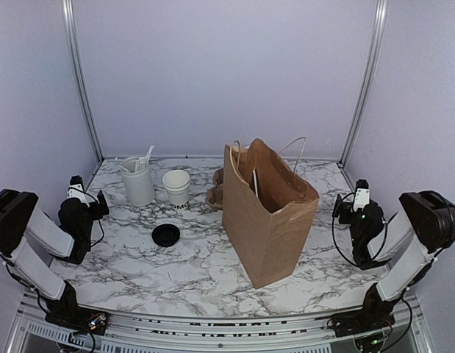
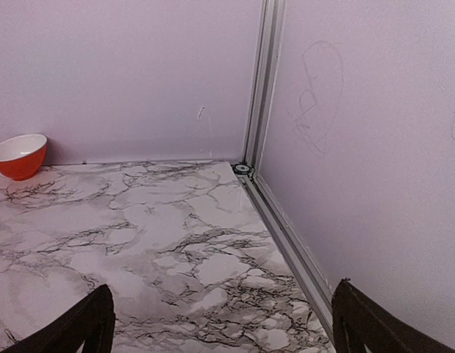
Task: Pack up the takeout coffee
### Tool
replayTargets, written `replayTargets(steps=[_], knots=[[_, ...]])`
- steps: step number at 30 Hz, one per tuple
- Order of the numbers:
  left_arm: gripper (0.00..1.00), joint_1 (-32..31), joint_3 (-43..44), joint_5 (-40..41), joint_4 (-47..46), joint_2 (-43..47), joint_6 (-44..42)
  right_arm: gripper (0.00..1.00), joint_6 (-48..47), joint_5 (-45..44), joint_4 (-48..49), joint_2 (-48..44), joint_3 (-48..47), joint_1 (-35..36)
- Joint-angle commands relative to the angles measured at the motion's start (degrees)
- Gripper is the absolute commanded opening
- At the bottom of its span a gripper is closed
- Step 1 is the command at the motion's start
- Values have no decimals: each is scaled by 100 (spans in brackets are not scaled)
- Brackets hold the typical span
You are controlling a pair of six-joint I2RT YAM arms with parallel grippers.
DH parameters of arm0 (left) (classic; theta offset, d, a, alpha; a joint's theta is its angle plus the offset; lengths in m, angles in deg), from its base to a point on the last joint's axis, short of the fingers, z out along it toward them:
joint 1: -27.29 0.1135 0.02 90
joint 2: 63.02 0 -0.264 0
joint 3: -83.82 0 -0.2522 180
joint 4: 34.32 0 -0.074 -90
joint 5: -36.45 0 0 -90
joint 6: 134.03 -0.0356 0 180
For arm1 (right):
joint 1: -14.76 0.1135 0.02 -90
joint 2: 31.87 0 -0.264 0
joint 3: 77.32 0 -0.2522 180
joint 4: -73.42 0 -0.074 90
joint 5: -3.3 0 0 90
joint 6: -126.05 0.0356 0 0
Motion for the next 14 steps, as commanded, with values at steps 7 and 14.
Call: replayTargets(steps=[7, 14], knots=[[99, 30, 34, -44, 42, 43, 41, 100, 2, 45, 146, 21, -136, -34], [99, 23, 38, -44, 45, 36, 37, 100, 7, 64, 119, 25, -147, -38]])
